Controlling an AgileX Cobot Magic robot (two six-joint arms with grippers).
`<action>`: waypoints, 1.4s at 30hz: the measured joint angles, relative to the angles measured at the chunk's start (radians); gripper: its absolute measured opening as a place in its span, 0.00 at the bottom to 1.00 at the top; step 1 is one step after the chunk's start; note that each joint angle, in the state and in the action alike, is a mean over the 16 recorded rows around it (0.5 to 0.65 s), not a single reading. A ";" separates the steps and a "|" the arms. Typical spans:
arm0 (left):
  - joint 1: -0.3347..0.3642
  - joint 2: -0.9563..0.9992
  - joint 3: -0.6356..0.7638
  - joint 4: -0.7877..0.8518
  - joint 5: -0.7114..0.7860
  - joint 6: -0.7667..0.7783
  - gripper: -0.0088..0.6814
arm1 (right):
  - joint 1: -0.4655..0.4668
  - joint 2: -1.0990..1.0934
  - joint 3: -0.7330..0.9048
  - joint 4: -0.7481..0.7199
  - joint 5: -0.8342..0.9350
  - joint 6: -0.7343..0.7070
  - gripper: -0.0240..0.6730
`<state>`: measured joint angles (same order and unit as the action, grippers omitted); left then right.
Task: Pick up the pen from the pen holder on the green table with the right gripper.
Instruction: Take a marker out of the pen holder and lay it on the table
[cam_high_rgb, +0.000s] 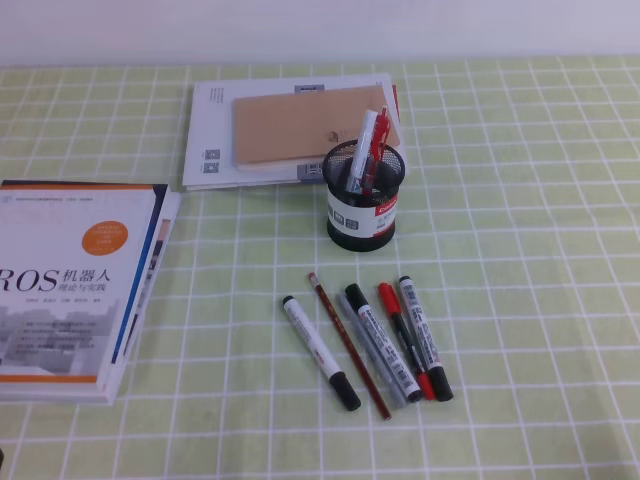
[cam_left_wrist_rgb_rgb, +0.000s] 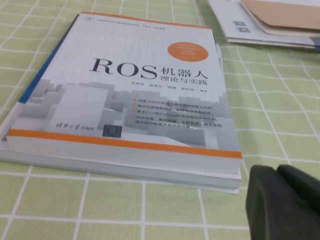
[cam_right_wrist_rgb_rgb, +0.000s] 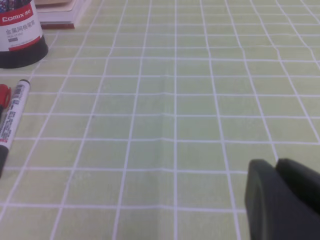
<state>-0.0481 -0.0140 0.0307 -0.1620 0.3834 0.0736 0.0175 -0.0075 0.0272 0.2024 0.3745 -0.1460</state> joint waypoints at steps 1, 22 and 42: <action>0.000 0.000 0.000 0.000 0.000 0.000 0.00 | 0.000 0.000 0.000 0.000 0.000 0.000 0.02; 0.000 0.000 0.000 0.000 0.000 0.000 0.00 | 0.000 0.000 0.000 0.100 -0.055 -0.001 0.02; 0.000 0.000 0.000 0.000 0.000 0.000 0.00 | 0.000 0.018 -0.035 0.591 -0.166 -0.002 0.02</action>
<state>-0.0481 -0.0140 0.0307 -0.1620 0.3834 0.0736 0.0175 0.0101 -0.0078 0.7939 0.2086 -0.1478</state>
